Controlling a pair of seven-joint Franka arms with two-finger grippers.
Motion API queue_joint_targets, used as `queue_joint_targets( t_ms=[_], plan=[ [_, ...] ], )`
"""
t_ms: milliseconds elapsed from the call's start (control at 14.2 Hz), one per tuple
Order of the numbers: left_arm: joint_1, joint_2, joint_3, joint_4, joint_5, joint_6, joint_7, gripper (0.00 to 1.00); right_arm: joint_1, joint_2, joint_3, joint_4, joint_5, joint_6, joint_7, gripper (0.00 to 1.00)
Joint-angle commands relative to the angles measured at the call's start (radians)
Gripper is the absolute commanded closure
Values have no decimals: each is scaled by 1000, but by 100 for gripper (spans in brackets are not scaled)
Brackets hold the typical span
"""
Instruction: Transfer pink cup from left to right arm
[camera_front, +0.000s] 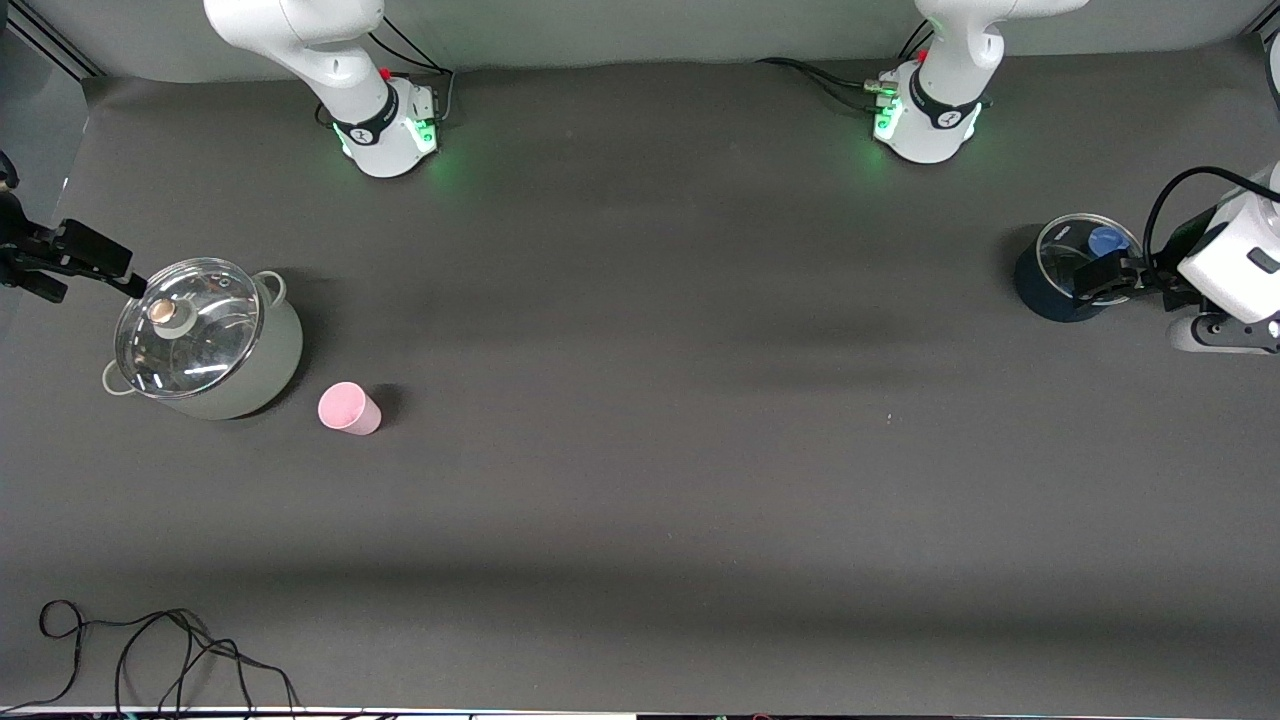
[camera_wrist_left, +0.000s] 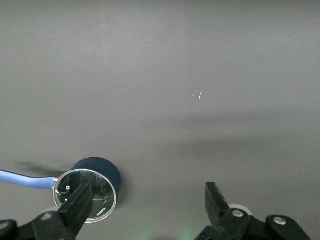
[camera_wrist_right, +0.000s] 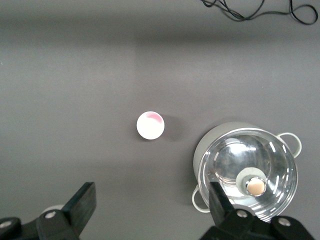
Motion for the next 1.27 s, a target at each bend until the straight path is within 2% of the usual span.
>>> queue_joint_targets(
  t_ms=[0,634,915,1197],
  plan=[
    [-21,-8,19,-12,-11,12,13,0,-19,3,28,37,-5,-7,-39,0],
    [-27,-1,15,-3,-11,6,13,0,-19,2,29,35,-3,-17,-39,0],
    [-29,7,15,6,-9,5,14,0,-19,3,29,29,-3,-85,-46,0],
    [-30,25,15,32,-9,-5,16,0,-19,3,29,27,-3,-93,-48,0]
  ],
)
